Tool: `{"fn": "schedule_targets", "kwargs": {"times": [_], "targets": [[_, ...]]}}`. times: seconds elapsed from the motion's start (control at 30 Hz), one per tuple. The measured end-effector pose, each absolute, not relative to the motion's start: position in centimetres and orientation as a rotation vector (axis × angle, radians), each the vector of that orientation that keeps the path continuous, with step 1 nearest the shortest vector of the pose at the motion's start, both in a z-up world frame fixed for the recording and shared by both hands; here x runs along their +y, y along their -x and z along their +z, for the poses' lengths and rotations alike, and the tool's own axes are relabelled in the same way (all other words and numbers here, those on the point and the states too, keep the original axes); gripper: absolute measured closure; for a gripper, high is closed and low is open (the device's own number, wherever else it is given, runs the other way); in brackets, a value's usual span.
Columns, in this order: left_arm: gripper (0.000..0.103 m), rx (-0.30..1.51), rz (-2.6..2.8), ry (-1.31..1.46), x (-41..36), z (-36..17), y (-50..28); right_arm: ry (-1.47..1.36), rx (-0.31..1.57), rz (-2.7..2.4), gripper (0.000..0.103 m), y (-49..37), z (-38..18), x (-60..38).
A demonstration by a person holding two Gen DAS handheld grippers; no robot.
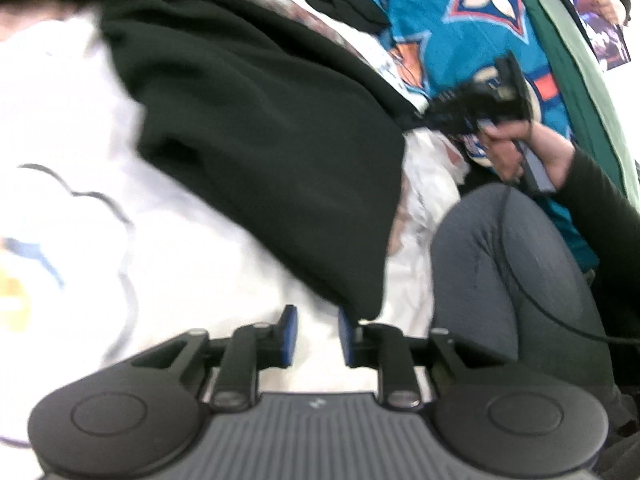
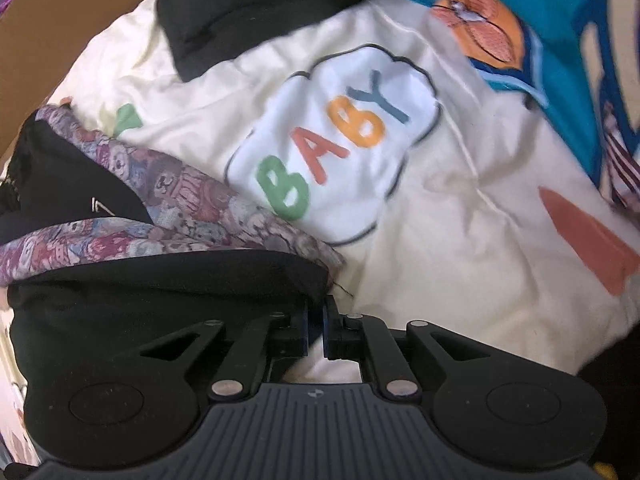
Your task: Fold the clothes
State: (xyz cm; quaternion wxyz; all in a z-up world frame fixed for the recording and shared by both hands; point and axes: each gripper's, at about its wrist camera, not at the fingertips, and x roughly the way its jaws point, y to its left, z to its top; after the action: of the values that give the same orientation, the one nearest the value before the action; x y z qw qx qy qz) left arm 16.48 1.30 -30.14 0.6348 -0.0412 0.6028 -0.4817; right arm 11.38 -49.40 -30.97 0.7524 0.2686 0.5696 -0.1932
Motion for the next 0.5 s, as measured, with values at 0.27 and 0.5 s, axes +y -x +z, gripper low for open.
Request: {"fn": "schedule_targets", "kwargs": {"times": [0.27,0.5], "targets": [[0.057,1.257,-0.885,0.044,6.4,-27.0,-22.2,-0.563,1.094,-0.411,0.065,-9.6,-27.4,-47.0],[0.054,1.191,-0.738,0.091,7.7,-24.8,-28.0,-0.494,1.024,-0.302,0.061,-10.1,-26.0,-43.7]]}}
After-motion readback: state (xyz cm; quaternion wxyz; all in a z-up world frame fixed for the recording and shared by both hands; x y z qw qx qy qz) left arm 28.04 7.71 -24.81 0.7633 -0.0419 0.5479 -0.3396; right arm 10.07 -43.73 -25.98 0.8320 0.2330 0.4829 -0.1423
